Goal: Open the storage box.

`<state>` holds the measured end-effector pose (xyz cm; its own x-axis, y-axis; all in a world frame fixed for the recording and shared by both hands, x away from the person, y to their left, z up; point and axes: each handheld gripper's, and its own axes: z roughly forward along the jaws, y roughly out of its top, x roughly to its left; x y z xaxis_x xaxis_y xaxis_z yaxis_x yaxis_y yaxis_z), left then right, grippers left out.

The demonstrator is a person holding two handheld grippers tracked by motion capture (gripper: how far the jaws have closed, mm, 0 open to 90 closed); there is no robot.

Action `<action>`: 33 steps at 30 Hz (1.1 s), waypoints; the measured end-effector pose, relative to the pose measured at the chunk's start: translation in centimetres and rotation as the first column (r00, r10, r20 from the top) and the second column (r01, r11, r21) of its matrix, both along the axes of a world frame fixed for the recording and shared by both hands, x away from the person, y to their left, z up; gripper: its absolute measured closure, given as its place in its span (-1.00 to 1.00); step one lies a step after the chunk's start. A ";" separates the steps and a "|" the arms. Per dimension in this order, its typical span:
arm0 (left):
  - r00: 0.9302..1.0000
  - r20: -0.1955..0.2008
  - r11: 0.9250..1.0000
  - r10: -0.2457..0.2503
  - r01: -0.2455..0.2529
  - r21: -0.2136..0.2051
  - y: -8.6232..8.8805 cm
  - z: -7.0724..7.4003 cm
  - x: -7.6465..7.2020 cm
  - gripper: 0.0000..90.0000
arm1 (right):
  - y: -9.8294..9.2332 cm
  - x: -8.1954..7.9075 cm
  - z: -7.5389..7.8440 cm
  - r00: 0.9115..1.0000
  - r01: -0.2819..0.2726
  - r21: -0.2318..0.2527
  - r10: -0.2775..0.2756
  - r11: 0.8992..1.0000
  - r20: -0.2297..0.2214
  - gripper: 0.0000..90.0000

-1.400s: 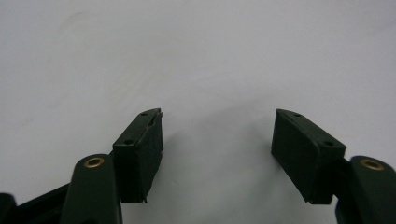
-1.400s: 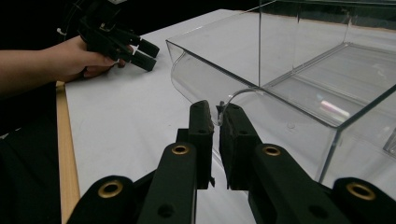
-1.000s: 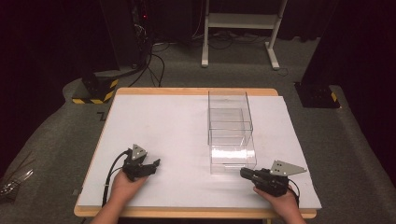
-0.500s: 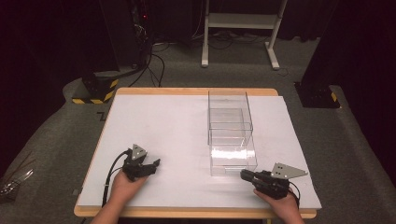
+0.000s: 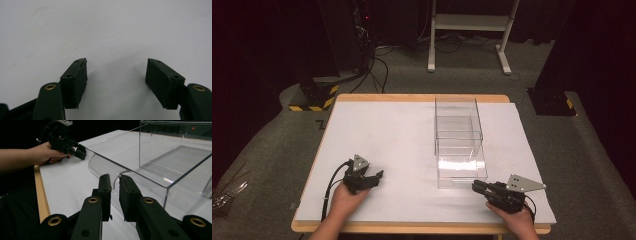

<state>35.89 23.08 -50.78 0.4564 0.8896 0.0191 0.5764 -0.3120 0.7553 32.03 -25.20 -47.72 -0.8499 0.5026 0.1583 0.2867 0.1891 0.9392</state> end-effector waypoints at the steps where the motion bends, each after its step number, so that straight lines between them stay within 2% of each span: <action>1: 1.000 -0.001 1.000 -0.001 0.001 0.001 0.0 0.0 0.0 -0.24 | -0.1 0.0 0.0 1.000 0.001 0.005 -0.001 1.000 0.001 0.77; 6: 1.000 0.000 1.000 0.000 0.000 -0.001 0.0 0.0 0.0 -0.24 | -0.4 -0.2 0.6 1.000 0.007 0.025 -0.008 1.000 0.021 0.78; 19: 1.000 0.000 1.000 0.000 0.000 0.000 0.0 0.0 0.0 -0.24 | -1.0 -0.1 1.8 0.992 0.088 0.065 -0.093 0.994 0.085 0.73; 26: 1.000 0.000 1.000 0.000 0.000 0.000 0.0 0.0 0.0 -0.24 | -1.4 -0.1 2.2 0.981 0.151 0.069 -0.158 0.986 0.110 0.69; 33: 1.000 0.001 1.000 0.000 0.000 0.000 0.0 0.0 0.0 -0.24 | -1.8 0.1 2.2 0.964 0.233 0.058 -0.239 0.971 0.118 0.66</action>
<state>35.90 23.09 -50.78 0.4565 0.8895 0.0197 0.5759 -0.3123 0.7555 32.16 -27.00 -45.54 -0.7223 0.6862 0.0856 0.1999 0.0887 0.9758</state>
